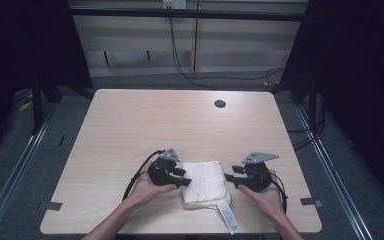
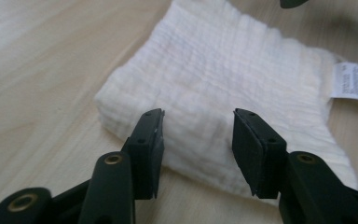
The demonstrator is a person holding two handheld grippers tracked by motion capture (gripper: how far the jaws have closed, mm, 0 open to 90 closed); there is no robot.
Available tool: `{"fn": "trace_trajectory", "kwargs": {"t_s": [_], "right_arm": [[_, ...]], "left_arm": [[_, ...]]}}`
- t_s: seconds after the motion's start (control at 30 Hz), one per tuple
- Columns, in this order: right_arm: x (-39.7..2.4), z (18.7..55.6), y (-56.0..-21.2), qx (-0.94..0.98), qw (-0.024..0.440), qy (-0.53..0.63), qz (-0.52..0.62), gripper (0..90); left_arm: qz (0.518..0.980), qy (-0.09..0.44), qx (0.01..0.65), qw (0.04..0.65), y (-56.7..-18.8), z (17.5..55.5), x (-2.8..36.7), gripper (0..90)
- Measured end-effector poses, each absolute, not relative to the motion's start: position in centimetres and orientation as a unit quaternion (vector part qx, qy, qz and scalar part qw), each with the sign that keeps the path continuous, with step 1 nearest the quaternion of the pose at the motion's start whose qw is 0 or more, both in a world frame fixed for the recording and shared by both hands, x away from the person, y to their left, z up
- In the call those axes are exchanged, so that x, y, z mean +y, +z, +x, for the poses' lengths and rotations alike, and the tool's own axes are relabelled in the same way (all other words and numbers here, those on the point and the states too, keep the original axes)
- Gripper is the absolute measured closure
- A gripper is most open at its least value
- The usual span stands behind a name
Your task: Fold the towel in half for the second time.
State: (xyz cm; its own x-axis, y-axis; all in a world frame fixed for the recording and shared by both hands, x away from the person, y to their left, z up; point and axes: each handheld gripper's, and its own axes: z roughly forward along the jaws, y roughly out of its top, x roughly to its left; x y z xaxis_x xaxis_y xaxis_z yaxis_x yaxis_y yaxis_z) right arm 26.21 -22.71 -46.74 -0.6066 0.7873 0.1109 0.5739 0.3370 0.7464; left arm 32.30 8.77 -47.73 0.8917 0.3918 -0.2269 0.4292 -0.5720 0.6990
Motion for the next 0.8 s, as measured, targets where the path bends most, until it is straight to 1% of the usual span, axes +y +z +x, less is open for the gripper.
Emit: {"fn": "trace_trajectory", "kwargs": {"t_s": [0.03, 0.23, 0.27, 0.3, 0.37, 0.4, 0.5, 0.57, 0.63, 0.7, 0.8], "right_arm": [[-23.1, 25.9, -46.5, 0.801, 0.139, 0.398, 0.425, 52.1], [-24.8, 24.3, -45.8, 0.785, 0.146, 0.421, 0.431, 48.0], [-25.0, 23.9, -45.7, 0.784, 0.148, 0.421, 0.431, 47.4], [-25.2, 23.7, -45.6, 0.782, 0.148, 0.424, 0.432, 46.9], [-25.6, 23.1, -45.5, 0.779, 0.151, 0.428, 0.432, 46.1], [-25.8, 23.0, -45.5, 0.778, 0.154, 0.43, 0.431, 45.5], [-26.4, 22.4, -45.5, 0.773, 0.158, 0.426, 0.443, 44.4], [-26.9, 22.1, -45.5, 0.77, 0.16, 0.427, 0.447, 43.6], [-27.4, 21.7, -45.7, 0.768, 0.166, 0.426, 0.449, 43.1], [-27.9, 21.3, -45.8, 0.765, 0.167, 0.426, 0.454, 42.4], [-28.6, 20.8, -45.9, 0.758, 0.173, 0.429, 0.46, 41.6]], "left_arm": [[0.885, -0.015, 0.237, 0.4, -47.4, 32.2, 9.3, 51.9], [0.873, -0.009, 0.277, 0.4, -46.6, 31.6, 13.0, 43.8], [0.874, 0.0, 0.281, 0.396, -46.5, 31.3, 13.6, 43.0], [0.873, 0.006, 0.283, 0.397, -46.5, 31.0, 14.2, 42.8], [0.868, 0.0, 0.29, 0.402, -46.3, 30.6, 15.4, 42.8], [0.869, 0.008, 0.292, 0.399, -46.3, 30.3, 15.8, 42.4], [0.864, 0.011, 0.302, 0.403, -46.0, 29.6, 17.4, 38.4], [0.859, 0.025, 0.308, 0.408, -46.0, 29.2, 18.3, 36.6], [0.86, 0.037, 0.313, 0.4, -45.9, 28.7, 19.0, 36.0], [0.857, 0.041, 0.317, 0.404, -45.9, 28.2, 19.8, 33.9], [0.851, 0.05, 0.33, 0.405, -45.9, 27.6, 20.8, 33.6]]}}
